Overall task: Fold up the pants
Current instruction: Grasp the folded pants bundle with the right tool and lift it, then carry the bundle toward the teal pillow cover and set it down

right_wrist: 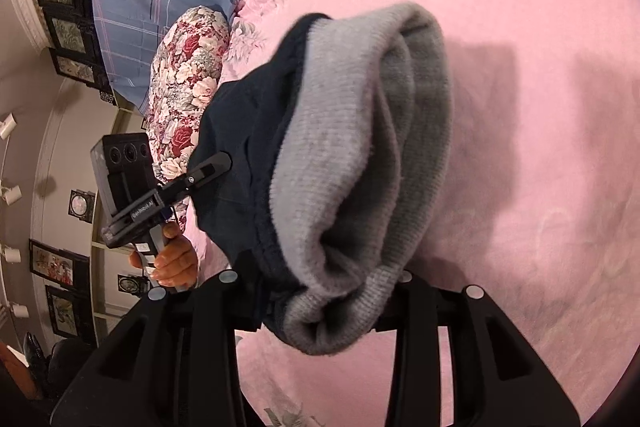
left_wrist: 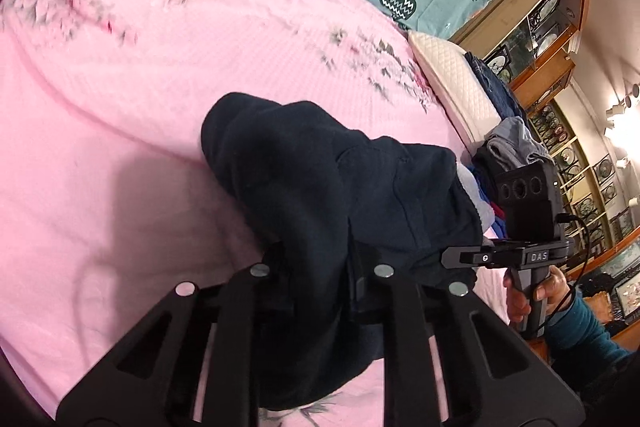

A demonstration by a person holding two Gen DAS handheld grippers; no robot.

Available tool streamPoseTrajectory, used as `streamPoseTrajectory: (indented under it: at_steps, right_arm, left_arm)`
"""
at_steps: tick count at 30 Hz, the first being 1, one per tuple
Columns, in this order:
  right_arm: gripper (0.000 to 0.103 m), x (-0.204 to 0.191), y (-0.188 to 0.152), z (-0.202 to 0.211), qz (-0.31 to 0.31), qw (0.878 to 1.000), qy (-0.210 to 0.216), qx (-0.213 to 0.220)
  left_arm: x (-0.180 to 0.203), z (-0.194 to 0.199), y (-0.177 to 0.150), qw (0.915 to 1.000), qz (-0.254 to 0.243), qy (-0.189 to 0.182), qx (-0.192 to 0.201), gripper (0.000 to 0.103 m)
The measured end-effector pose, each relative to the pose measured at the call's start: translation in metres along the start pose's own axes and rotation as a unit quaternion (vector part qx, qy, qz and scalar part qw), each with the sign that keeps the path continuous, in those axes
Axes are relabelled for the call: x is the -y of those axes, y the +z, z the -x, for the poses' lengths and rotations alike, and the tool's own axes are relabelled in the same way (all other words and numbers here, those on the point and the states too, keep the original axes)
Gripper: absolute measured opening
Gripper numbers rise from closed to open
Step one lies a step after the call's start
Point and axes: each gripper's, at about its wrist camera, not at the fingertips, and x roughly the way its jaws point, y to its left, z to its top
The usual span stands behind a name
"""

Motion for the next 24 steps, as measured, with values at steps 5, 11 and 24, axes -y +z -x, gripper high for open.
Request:
streamPoseTrajectory:
  at_steps: [5, 11, 24]
  right_arm:
    - [0.036, -0.057, 0.032, 0.025, 0.082, 0.996, -0.012, 0.037]
    - [0.036, -0.147, 0.106, 0.061, 0.182, 0.977, -0.011, 0.109]
    - [0.036, -0.18, 0.309, -0.014, 0.219, 0.96, -0.038, 0.167]
  left_arm:
    - [0.034, 0.05, 0.053, 0.996, -0.049, 0.047, 0.059, 0.017]
    - [0.065, 0.124, 0.147, 0.9792, -0.073, 0.097, 0.162, 0.017]
    - [-0.042, 0.031, 0.337, 0.9599, 0.016, 0.215, 0.18, 0.017]
